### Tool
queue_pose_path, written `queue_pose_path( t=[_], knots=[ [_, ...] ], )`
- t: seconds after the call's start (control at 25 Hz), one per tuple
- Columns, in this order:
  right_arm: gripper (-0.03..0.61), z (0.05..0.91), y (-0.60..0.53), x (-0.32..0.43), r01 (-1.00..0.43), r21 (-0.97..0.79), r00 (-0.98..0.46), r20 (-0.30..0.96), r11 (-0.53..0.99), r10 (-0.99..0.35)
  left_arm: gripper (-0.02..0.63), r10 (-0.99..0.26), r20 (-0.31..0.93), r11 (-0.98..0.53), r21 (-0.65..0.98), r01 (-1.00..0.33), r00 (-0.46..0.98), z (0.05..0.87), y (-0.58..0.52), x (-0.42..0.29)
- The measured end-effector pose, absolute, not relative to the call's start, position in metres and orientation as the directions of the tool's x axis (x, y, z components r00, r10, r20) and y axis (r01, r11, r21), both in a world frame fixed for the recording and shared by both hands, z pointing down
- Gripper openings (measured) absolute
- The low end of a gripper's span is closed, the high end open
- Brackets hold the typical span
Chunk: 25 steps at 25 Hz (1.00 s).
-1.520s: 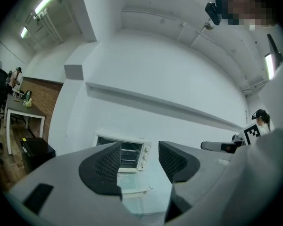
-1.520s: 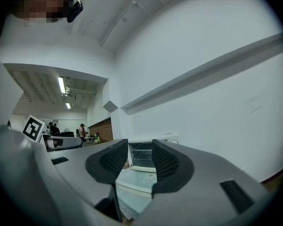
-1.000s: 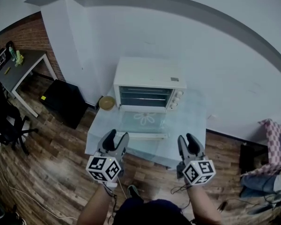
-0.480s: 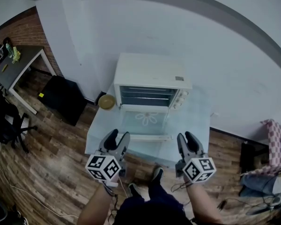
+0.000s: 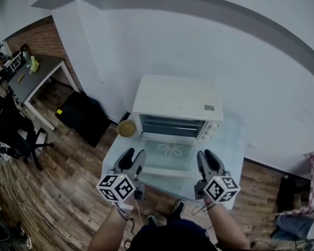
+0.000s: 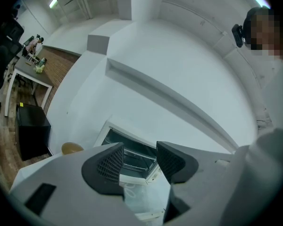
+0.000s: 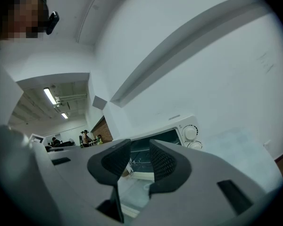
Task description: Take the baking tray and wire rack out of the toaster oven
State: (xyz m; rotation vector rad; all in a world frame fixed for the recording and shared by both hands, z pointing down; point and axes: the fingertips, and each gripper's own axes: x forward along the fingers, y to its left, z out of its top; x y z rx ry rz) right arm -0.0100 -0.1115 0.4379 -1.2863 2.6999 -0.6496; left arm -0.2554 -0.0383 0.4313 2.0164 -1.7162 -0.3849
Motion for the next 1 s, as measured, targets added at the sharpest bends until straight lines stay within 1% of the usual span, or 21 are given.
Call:
queue_pose_path(
  t=[0.24,0.36,0.52,0.64,0.76,0.88,0.96,1.0],
  knots=[
    [0.121,0.464,-0.151,-0.011,-0.656,-0.497,-0.705,0.136,0.568,-0.696,0.207,-0.977,0.119,-0.089,0.513,-0.854,0.174,0.443,-0.084,-0.227],
    [0.124,0.474,-0.168,-0.015,-0.607,-0.572,-0.731,0.131,0.552,-0.669,0.207,-0.977,0.113,-0.087,0.564,-0.821,0.181,0.449,-0.103,-0.218],
    [0.137,0.487,-0.191,-0.019,-0.526,-0.708,-0.745,0.115,0.472,-0.658,0.208,-0.979,0.105,-0.047,0.721,-0.692,0.176,0.469,-0.127,-0.220],
    [0.153,0.483,-0.205,-0.029,-0.436,-0.786,-0.751,0.050,0.438,-0.658,0.207,-0.981,0.101,-0.007,0.835,-0.550,0.166,0.489,-0.144,-0.225],
    [0.169,0.476,-0.220,-0.048,-0.322,-0.837,-0.757,-0.052,0.442,-0.651,0.209,-0.981,0.125,0.040,0.876,-0.481,0.146,0.508,-0.163,-0.238],
    [0.178,0.472,-0.237,-0.058,-0.272,-0.848,-0.739,-0.117,0.454,-0.663,0.209,-0.981,0.143,0.076,0.905,-0.418,0.132,0.524,-0.182,-0.253],
    [0.184,0.479,-0.247,-0.062,-0.275,-0.861,-0.716,-0.113,0.427,-0.689,0.209,-0.976,0.170,0.107,0.920,-0.377,0.137,0.535,-0.191,-0.260],
    [0.189,0.489,-0.250,-0.062,-0.292,-0.877,-0.697,-0.079,0.382,-0.713,0.209,-0.974,0.172,0.107,0.925,-0.364,0.150,0.539,-0.197,-0.261]
  ],
)
